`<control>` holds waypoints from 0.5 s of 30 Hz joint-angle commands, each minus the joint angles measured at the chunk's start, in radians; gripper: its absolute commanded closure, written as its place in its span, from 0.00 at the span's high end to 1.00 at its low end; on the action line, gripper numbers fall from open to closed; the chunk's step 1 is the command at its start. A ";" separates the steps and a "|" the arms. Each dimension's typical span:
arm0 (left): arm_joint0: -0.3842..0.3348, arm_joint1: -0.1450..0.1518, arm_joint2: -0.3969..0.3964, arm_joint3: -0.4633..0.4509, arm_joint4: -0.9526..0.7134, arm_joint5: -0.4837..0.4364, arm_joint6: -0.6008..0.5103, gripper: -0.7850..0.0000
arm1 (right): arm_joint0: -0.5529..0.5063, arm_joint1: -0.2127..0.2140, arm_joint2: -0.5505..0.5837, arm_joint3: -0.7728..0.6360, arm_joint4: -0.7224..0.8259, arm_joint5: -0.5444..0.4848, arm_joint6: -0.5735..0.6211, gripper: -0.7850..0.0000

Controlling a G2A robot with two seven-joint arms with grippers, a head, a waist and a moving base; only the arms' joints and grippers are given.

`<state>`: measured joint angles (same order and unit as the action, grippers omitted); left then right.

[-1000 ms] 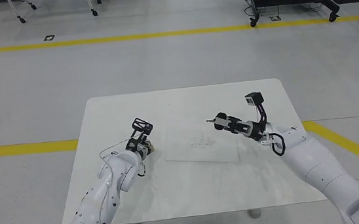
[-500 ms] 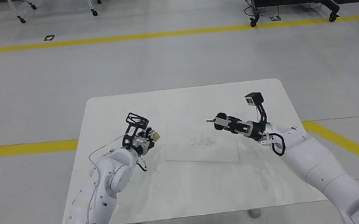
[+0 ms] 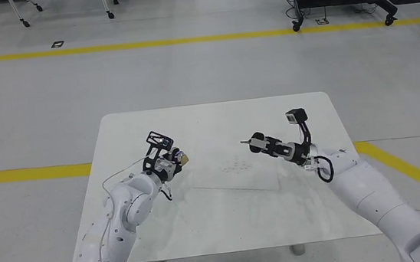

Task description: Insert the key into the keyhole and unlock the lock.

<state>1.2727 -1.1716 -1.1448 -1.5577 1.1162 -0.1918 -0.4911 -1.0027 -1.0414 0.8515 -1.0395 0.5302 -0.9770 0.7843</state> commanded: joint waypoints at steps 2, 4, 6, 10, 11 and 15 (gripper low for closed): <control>-0.013 -0.007 -0.019 0.067 -0.254 -0.108 -0.003 0.00 | 0.005 -0.019 -0.030 -0.022 0.008 0.056 -0.035 0.00; -0.057 -0.012 -0.032 0.149 -0.435 -0.186 -0.057 0.00 | 0.018 -0.035 -0.049 -0.015 0.027 0.081 -0.054 0.00; -0.104 -0.015 -0.027 0.203 -0.484 -0.214 -0.091 0.00 | 0.024 -0.051 -0.057 -0.002 0.072 0.091 -0.101 0.00; -0.146 -0.017 -0.025 0.245 -0.560 -0.264 -0.141 0.00 | 0.038 -0.072 -0.075 0.023 0.103 0.114 -0.115 0.00; -0.146 -0.017 -0.025 0.245 -0.560 -0.264 -0.141 0.00 | 0.038 -0.072 -0.075 0.023 0.103 0.114 -0.115 0.00; -0.146 -0.017 -0.025 0.245 -0.560 -0.264 -0.141 0.00 | 0.038 -0.072 -0.075 0.023 0.103 0.114 -0.115 0.00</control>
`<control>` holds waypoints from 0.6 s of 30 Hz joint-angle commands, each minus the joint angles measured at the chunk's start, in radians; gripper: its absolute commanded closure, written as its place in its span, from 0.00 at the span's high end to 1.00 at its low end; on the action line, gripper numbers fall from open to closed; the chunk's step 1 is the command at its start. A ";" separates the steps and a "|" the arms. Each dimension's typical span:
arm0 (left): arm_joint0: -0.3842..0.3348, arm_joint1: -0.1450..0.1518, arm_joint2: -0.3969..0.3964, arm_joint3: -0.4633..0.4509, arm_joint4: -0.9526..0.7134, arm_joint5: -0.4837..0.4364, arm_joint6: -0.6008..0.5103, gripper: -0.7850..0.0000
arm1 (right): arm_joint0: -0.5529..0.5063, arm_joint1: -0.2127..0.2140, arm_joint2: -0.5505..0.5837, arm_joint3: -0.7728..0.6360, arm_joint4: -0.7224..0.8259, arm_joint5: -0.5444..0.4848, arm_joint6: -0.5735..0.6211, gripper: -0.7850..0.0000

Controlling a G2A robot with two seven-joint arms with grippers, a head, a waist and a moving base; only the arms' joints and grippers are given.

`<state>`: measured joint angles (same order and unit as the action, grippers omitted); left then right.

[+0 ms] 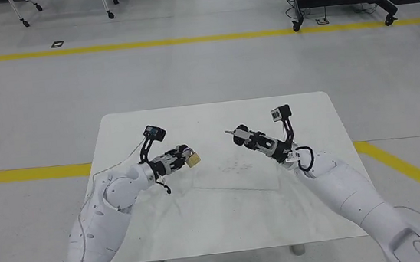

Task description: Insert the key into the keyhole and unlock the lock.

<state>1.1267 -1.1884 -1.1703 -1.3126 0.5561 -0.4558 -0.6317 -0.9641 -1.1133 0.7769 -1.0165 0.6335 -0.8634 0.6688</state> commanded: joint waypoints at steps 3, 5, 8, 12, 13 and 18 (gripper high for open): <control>0.000 0.000 0.000 0.000 0.000 0.000 0.000 0.00 | 0.000 0.000 0.000 0.000 0.000 0.000 0.000 0.00; 0.000 0.000 0.000 0.000 0.000 0.000 0.000 0.00 | 0.000 0.000 0.000 0.000 0.000 0.000 0.000 0.00; 0.000 0.000 0.000 0.000 0.000 0.000 0.000 0.00 | 0.000 0.000 0.000 0.000 0.000 0.000 0.000 0.00; -0.019 -0.016 0.024 0.067 -0.314 -0.061 -0.080 0.00 | -0.023 -0.011 -0.012 -0.027 0.036 0.045 -0.023 0.00; -0.041 -0.021 0.029 0.107 -0.415 -0.062 -0.120 0.00 | -0.024 -0.017 -0.016 -0.023 0.042 0.052 -0.029 0.00; -0.166 -0.057 0.082 0.295 -0.784 -0.011 -0.307 0.00 | -0.023 -0.053 -0.049 0.028 0.103 0.031 -0.020 0.00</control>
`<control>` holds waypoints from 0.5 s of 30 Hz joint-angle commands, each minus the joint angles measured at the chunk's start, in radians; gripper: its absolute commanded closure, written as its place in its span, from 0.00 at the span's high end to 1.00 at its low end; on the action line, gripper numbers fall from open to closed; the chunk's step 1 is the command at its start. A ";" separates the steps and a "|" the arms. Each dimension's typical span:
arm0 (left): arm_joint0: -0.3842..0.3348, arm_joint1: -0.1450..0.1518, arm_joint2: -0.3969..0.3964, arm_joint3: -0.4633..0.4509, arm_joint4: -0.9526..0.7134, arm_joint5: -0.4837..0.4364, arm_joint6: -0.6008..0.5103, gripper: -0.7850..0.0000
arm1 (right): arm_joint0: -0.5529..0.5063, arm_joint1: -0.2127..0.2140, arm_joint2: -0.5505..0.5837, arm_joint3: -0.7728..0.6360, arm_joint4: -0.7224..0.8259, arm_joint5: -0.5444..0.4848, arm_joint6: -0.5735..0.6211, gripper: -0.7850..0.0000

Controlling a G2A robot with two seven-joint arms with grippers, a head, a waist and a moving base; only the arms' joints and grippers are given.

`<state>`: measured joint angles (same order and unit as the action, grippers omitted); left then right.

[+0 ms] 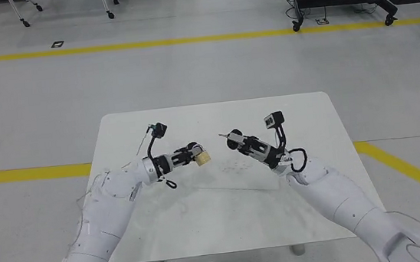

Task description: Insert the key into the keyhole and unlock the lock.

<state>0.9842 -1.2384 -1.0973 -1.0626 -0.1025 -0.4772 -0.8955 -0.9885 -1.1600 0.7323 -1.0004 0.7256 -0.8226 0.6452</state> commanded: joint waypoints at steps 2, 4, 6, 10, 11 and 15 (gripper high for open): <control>-0.067 -0.022 0.034 0.115 -0.230 0.042 -0.115 0.00 | 0.004 -0.020 -0.010 0.034 0.041 -0.047 0.017 0.00; -0.107 -0.037 0.059 0.180 -0.301 0.066 -0.167 0.00 | 0.009 -0.032 -0.010 0.057 0.063 -0.085 0.026 0.00; -0.140 -0.054 0.079 0.241 -0.379 0.088 -0.214 0.00 | 0.017 -0.042 -0.009 0.076 0.072 -0.110 0.028 0.00; -0.206 -0.088 0.118 0.367 -0.499 0.175 -0.320 0.00 | 0.036 -0.063 -0.012 0.099 0.049 -0.129 0.000 0.00; -0.224 -0.096 0.128 0.398 -0.520 0.202 -0.347 0.00 | 0.040 -0.067 -0.013 0.102 0.038 -0.130 -0.008 0.00; -0.291 -0.122 0.164 0.484 -0.518 0.173 -0.415 0.00 | 0.051 -0.077 -0.008 0.106 0.000 -0.117 -0.019 0.00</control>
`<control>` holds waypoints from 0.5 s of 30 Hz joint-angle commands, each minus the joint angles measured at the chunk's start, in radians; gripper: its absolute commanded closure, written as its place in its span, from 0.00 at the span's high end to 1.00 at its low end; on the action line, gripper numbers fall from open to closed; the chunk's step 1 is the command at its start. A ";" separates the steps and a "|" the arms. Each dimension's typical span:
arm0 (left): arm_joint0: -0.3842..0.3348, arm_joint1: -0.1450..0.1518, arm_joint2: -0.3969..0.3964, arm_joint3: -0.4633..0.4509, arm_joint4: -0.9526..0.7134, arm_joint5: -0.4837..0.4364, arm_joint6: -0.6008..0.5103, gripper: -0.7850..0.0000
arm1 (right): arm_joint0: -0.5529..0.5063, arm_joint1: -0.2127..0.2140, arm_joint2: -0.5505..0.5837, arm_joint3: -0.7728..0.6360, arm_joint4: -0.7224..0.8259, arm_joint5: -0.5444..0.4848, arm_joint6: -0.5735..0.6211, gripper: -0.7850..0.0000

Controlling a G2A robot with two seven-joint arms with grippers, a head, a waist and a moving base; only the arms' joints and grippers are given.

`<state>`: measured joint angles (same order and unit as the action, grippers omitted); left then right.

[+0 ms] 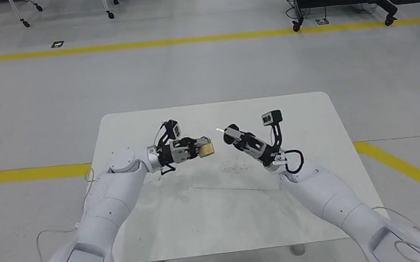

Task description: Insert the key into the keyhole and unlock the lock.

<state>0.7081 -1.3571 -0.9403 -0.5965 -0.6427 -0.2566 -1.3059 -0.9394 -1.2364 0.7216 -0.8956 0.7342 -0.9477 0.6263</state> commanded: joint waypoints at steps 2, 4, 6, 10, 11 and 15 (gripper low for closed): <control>-0.015 -0.003 0.007 0.018 0.022 -0.048 -0.005 0.00 | 0.004 -0.001 0.004 0.003 -0.015 0.011 -0.001 0.00; -0.015 -0.003 0.007 0.018 0.022 -0.048 -0.005 0.00 | 0.004 -0.001 0.004 0.003 -0.015 0.011 -0.001 0.00; -0.015 -0.003 0.007 0.018 0.022 -0.048 -0.005 0.00 | 0.004 -0.001 0.004 0.003 -0.015 0.011 -0.001 0.00; -0.015 -0.003 0.007 0.018 0.022 -0.048 -0.005 0.00 | 0.004 -0.001 0.004 0.003 -0.015 0.011 -0.001 0.00; -0.007 -0.003 0.014 0.013 0.040 -0.027 0.015 0.00 | 0.004 -0.001 0.004 0.003 -0.015 0.011 -0.001 0.00; -0.008 -0.007 0.024 0.022 0.067 0.117 0.124 0.00 | -0.008 0.004 0.029 -0.024 -0.041 0.035 -0.037 0.00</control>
<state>0.7009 -1.3620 -0.9168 -0.5760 -0.5683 -0.1804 -1.2014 -0.9434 -1.2351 0.7402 -0.9126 0.7049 -0.9161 0.6017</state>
